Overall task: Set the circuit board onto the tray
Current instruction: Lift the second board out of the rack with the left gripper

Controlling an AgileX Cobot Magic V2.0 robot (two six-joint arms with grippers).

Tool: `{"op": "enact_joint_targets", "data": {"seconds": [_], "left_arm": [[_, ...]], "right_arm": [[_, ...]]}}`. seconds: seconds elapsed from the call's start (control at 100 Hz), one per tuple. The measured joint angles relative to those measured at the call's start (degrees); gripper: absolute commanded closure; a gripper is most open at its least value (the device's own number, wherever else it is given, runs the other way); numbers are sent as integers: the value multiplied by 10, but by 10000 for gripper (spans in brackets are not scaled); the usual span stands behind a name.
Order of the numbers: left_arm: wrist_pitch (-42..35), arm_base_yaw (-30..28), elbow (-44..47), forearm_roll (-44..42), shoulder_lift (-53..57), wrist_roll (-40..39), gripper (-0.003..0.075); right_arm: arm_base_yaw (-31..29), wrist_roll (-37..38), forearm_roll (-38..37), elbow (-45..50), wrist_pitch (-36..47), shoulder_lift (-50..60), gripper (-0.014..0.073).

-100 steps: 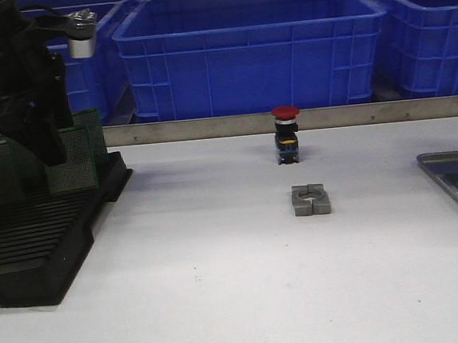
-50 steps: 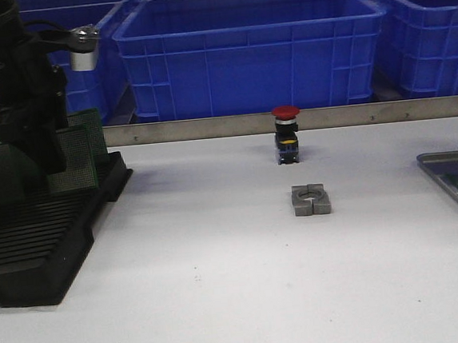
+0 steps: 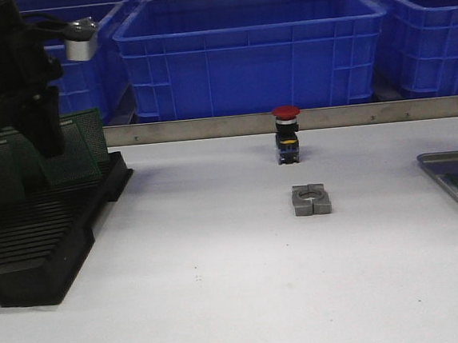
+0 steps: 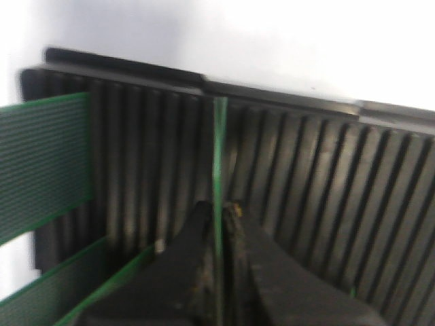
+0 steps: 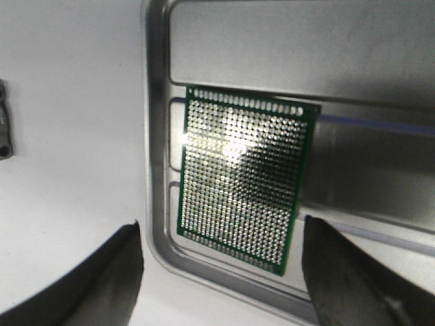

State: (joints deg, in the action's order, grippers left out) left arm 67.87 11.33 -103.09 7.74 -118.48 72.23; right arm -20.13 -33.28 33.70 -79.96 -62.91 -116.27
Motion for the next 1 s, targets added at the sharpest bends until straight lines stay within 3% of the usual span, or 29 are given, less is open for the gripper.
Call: {"op": "enact_joint_targets", "data": {"seconds": [0.18, 0.44, 0.68, 1.0], "left_arm": [[20, 0, -51, 48, 0, -11, 738], [26, 8, -70, 206, 9, -52, 738], [26, 70, -70, 295, 15, -131, 738], [28, 159, -70, 322, 15, -145, 738]], "right_arm": [[0, 0, 0, 0, 0, 0, 74], [0, 0, 0, 0, 0, 0, 74], [0, 0, 0, 0, 0, 0, 74], [0, -4, 4, 0, -1, 0, 74]]}}
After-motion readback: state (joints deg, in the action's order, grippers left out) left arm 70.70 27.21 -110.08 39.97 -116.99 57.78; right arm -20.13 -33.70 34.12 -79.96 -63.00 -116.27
